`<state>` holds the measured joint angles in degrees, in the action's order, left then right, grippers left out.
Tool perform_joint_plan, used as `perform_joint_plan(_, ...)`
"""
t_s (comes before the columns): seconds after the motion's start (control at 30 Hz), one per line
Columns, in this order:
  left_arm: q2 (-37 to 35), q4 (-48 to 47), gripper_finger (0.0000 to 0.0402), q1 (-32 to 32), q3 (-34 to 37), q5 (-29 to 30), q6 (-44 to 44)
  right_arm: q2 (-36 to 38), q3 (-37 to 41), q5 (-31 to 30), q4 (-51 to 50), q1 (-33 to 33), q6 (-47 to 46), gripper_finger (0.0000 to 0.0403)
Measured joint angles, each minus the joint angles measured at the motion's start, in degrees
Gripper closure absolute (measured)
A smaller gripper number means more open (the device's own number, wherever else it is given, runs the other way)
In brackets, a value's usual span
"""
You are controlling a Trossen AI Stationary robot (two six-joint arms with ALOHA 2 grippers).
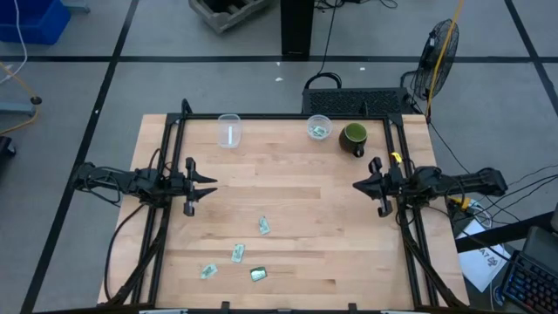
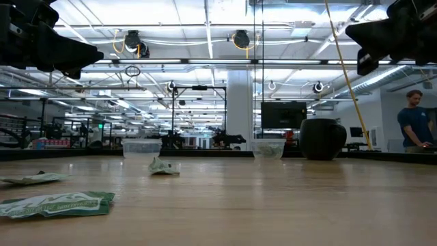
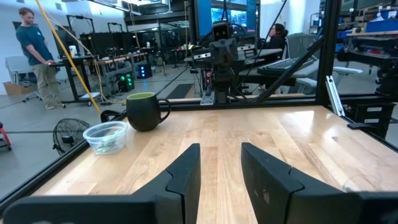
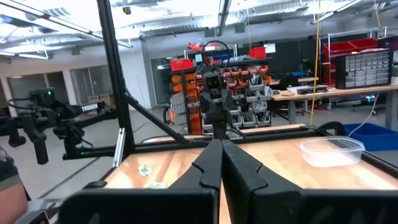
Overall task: Pick and place items into bin
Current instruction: Put the green stevia packet into the left transparent bin
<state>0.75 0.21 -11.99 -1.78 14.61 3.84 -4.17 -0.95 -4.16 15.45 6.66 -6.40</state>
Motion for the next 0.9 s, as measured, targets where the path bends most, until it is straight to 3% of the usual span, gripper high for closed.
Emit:
perform_joint_plan(0.37, 0.0, 0.0, 0.0279, 0.0, 0.0, 0.0, 0.0, 2.6, 0.1, -1.8, -5.9, 0.0, 2.2, 0.0403)
perform_joint_plan(0.9, 0.0, 0.0, 0.0279, 0.0, 0.0, 0.0, 0.0, 2.6, 0.1, -1.7, -6.3, 0.0, 2.2, 0.0399)
